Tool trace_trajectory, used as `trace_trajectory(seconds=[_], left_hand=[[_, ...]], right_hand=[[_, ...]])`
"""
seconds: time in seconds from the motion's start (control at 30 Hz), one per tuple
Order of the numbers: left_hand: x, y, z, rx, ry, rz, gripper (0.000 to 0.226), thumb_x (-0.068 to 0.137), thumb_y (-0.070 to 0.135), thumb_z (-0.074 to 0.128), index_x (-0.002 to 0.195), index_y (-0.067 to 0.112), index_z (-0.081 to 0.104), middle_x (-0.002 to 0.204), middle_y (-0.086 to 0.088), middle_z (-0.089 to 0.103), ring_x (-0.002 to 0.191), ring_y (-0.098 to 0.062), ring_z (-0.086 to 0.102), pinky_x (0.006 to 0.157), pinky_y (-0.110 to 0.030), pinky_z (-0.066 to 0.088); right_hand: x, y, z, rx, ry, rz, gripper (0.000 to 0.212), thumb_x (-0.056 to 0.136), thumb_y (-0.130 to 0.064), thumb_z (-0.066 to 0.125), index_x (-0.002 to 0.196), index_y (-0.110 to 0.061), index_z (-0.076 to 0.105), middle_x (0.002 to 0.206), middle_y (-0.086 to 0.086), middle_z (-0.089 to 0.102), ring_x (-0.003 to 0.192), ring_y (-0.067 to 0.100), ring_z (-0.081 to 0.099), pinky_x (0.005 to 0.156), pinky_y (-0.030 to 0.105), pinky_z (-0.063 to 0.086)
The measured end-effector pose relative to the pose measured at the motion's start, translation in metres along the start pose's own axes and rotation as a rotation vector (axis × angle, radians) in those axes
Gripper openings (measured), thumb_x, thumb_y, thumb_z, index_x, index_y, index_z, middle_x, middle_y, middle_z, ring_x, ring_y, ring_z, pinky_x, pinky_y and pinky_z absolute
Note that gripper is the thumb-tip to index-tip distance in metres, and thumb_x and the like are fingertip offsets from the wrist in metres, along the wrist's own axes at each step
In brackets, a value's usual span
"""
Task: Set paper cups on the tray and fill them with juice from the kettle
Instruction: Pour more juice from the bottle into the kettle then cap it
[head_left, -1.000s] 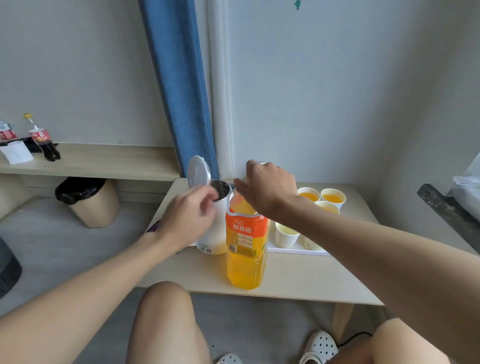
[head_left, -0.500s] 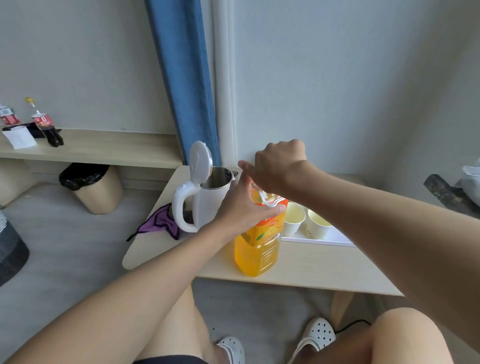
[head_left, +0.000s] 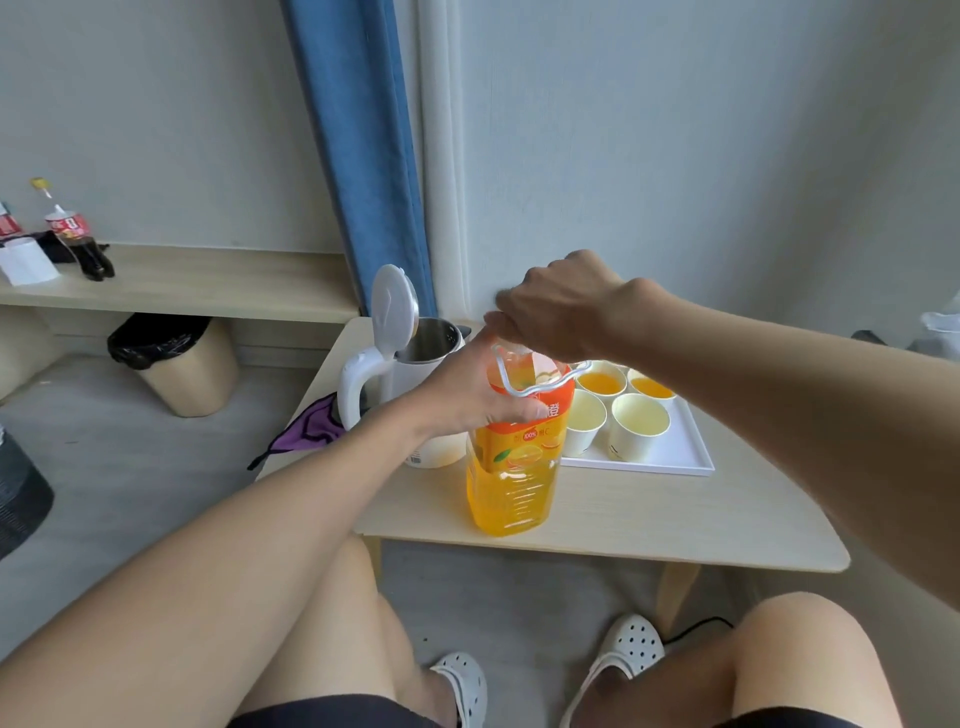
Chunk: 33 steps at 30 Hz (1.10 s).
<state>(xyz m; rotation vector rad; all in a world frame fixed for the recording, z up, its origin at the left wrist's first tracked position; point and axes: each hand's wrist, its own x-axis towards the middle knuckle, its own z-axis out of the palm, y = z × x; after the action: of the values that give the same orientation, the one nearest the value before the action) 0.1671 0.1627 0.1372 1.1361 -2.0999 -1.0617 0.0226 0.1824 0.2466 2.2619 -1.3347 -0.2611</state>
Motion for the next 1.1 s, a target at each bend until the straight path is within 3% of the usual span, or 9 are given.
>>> trace_trajectory(seconds=[0.13, 0.33, 0.5, 0.6, 0.73, 0.83, 0.93, 1.0, 1.1], left_hand=[[0.001, -0.001, -0.002, 0.003, -0.03, -0.002, 0.086, 0.078, 0.032, 0.092, 0.141, 0.043, 0.034, 0.137, 0.009, 0.06, 0.126, -0.013, 0.06, 0.103, -0.035, 0.055], [0.001, 0.001, -0.003, 0.015, -0.053, 0.005, 0.09, 0.08, 0.032, 0.091, 0.145, 0.045, 0.03, 0.126, 0.024, 0.056, 0.116, -0.002, 0.06, 0.09, -0.014, 0.052], [0.002, -0.001, -0.002, -0.027, -0.051, -0.012, 0.087, 0.077, 0.033, 0.092, 0.14, 0.045, 0.032, 0.135, 0.011, 0.057, 0.125, -0.013, 0.06, 0.097, -0.029, 0.057], [0.002, -0.001, -0.002, -0.03, -0.05, 0.006, 0.093, 0.072, 0.039, 0.092, 0.144, 0.045, 0.032, 0.14, 0.012, 0.056, 0.128, -0.012, 0.059, 0.101, -0.032, 0.057], [0.003, -0.001, -0.003, -0.019, -0.074, 0.018, 0.092, 0.08, 0.027, 0.091, 0.135, 0.062, 0.025, 0.131, 0.027, 0.054, 0.12, 0.001, 0.059, 0.095, -0.02, 0.056], [0.003, -0.003, -0.003, -0.048, -0.069, -0.017, 0.086, 0.077, 0.029, 0.093, 0.137, 0.049, 0.034, 0.129, 0.021, 0.058, 0.124, -0.011, 0.061, 0.098, -0.031, 0.058], [0.002, -0.001, -0.004, -0.046, -0.067, -0.016, 0.089, 0.075, 0.033, 0.092, 0.139, 0.047, 0.033, 0.134, 0.015, 0.056, 0.129, -0.016, 0.059, 0.104, -0.042, 0.057], [0.001, 0.001, -0.004, -0.032, -0.072, 0.0, 0.092, 0.077, 0.032, 0.091, 0.141, 0.05, 0.028, 0.139, 0.014, 0.053, 0.132, -0.017, 0.057, 0.106, -0.042, 0.056], [0.002, 0.002, -0.004, -0.017, -0.083, 0.013, 0.096, 0.08, 0.031, 0.09, 0.14, 0.058, 0.02, 0.141, 0.015, 0.05, 0.133, -0.015, 0.055, 0.106, -0.038, 0.055]], right_hand=[[-0.001, -0.003, -0.003, 0.238, -0.08, 0.063, 0.023, 0.106, -0.037, 0.031, 0.099, -0.015, 0.031, 0.071, 0.003, 0.043, 0.058, 0.02, 0.042, 0.05, 0.031, 0.028], [-0.009, -0.002, -0.006, 0.206, -0.118, -0.058, 0.016, 0.104, -0.021, 0.039, 0.12, -0.019, 0.037, 0.093, 0.0, 0.052, 0.092, 0.024, 0.053, 0.075, 0.038, 0.046], [-0.005, 0.0, -0.009, 0.157, -0.138, 0.045, 0.027, 0.106, -0.035, 0.036, 0.105, -0.01, 0.047, 0.072, 0.001, 0.05, 0.056, 0.015, 0.046, 0.056, 0.028, 0.037], [-0.011, 0.003, -0.009, 0.308, -0.157, -0.031, 0.007, 0.104, -0.02, 0.042, 0.104, -0.013, 0.039, 0.09, 0.007, 0.06, 0.073, 0.021, 0.048, 0.059, 0.034, 0.038], [-0.014, 0.006, -0.008, 0.288, -0.145, -0.082, 0.017, 0.102, -0.018, 0.047, 0.119, -0.017, 0.045, 0.11, 0.003, 0.062, 0.097, 0.023, 0.05, 0.075, 0.036, 0.042], [-0.011, 0.003, -0.011, 0.196, -0.11, 0.011, 0.029, 0.105, -0.041, 0.037, 0.108, -0.014, 0.048, 0.084, 0.002, 0.059, 0.073, 0.021, 0.057, 0.072, 0.032, 0.041], [-0.008, 0.003, -0.009, 0.252, -0.112, -0.002, 0.019, 0.105, -0.03, 0.043, 0.099, -0.012, 0.042, 0.075, 0.002, 0.053, 0.06, 0.017, 0.05, 0.051, 0.029, 0.038], [-0.01, 0.004, -0.009, 0.331, -0.127, -0.062, 0.007, 0.103, -0.019, 0.048, 0.104, -0.014, 0.043, 0.089, -0.002, 0.059, 0.077, 0.022, 0.055, 0.06, 0.038, 0.048], [-0.013, 0.007, -0.01, 0.34, -0.132, -0.111, 0.021, 0.1, -0.012, 0.051, 0.121, -0.014, 0.048, 0.097, -0.004, 0.052, 0.091, 0.02, 0.049, 0.079, 0.038, 0.051]])
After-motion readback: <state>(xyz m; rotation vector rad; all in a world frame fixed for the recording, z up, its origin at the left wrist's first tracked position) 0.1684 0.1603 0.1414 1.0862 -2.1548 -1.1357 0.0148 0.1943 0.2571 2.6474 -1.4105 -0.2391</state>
